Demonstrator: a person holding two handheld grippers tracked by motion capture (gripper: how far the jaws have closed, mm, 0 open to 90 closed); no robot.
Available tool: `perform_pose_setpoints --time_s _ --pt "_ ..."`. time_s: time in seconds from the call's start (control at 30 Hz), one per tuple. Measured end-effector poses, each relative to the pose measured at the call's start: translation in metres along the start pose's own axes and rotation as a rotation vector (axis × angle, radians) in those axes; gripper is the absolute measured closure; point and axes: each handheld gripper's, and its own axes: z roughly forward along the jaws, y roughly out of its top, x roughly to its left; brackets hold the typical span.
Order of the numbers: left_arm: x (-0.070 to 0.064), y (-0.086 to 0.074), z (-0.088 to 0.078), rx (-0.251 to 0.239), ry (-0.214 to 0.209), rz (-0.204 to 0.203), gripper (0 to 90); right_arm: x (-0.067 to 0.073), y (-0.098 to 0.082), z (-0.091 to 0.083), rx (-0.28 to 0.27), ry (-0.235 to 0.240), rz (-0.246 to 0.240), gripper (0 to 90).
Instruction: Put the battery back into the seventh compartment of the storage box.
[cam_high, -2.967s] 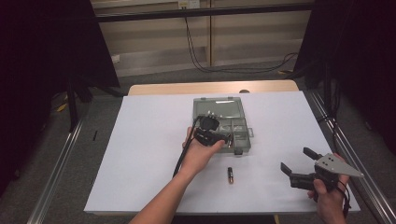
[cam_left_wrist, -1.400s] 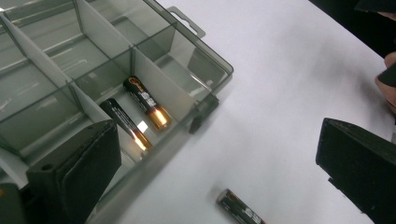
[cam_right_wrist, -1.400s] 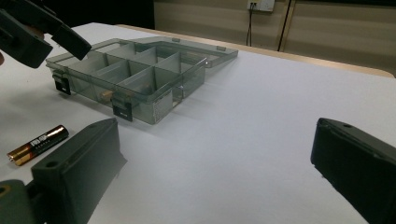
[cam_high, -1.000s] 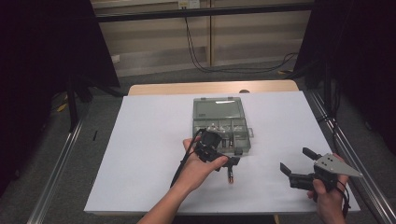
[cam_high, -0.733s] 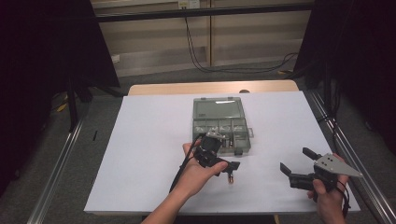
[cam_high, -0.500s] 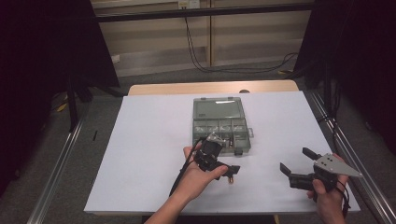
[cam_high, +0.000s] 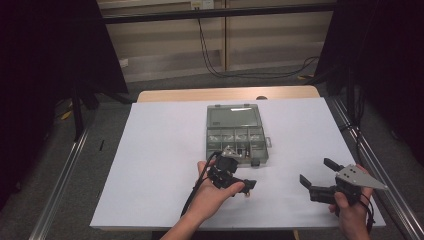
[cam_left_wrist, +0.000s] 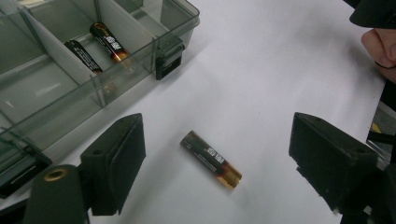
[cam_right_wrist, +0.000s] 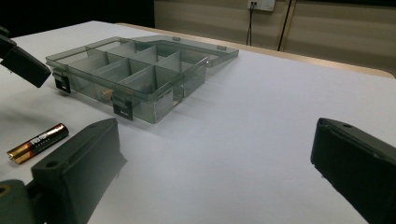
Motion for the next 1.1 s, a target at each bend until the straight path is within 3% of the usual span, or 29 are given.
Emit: perform_pose_setpoints --time_s 0.47,0.53,0.57,0.6,0.67,0.7,0.77,0.83,0.87,0.97,1.03,1.07,1.1 --pt "-0.005 -0.007 0.011 0.046 0.022 0.014 36.4 0.000 0.000 0.000 0.002 0.001 0.000 1.0" --pt "-0.006 -0.008 0.013 0.040 0.025 -0.003 38.8 0.000 0.000 0.000 0.003 0.001 0.002 1.0" --pt "-0.004 -0.007 0.011 0.075 0.023 0.039 40.2 0.000 0.000 0.000 0.004 0.001 0.004 1.0" --pt "-0.008 -0.008 0.015 0.043 0.031 -0.003 41.1 0.000 0.000 0.000 0.004 0.000 0.003 1.0" --pt "-0.008 -0.009 0.016 0.047 0.030 -0.009 43.6 0.000 0.000 0.000 0.004 0.001 0.004 1.0" --pt "-0.010 -0.009 0.018 0.033 0.031 -0.031 44.7 0.000 0.000 0.000 0.004 0.002 0.004 1.0" --pt "-0.006 -0.010 0.017 0.085 0.033 0.036 46.5 0.001 0.000 0.000 0.005 0.004 0.005 1.0" --pt "-0.008 -0.011 0.020 0.072 0.040 0.003 48.1 0.001 0.000 0.000 0.005 0.003 0.004 1.0" --pt "-0.007 -0.011 0.021 0.094 0.043 0.023 48.9 0.001 0.000 0.000 0.005 0.004 0.005 1.0" --pt "-0.007 -0.012 0.023 0.115 0.050 0.037 50.8 0.000 0.000 0.000 0.004 0.001 0.004 1.0" --pt "-0.009 -0.014 0.025 0.109 0.055 0.021 51.8 0.000 0.000 0.000 0.004 0.001 0.004 1.0" --pt "-0.008 -0.014 0.025 0.134 0.050 0.044 52.4 0.000 0.000 0.000 0.003 0.002 0.005 1.0" --pt "-0.008 -0.015 0.027 0.129 0.049 0.043 53.1 0.000 0.000 0.001 0.004 0.002 0.003 1.0"
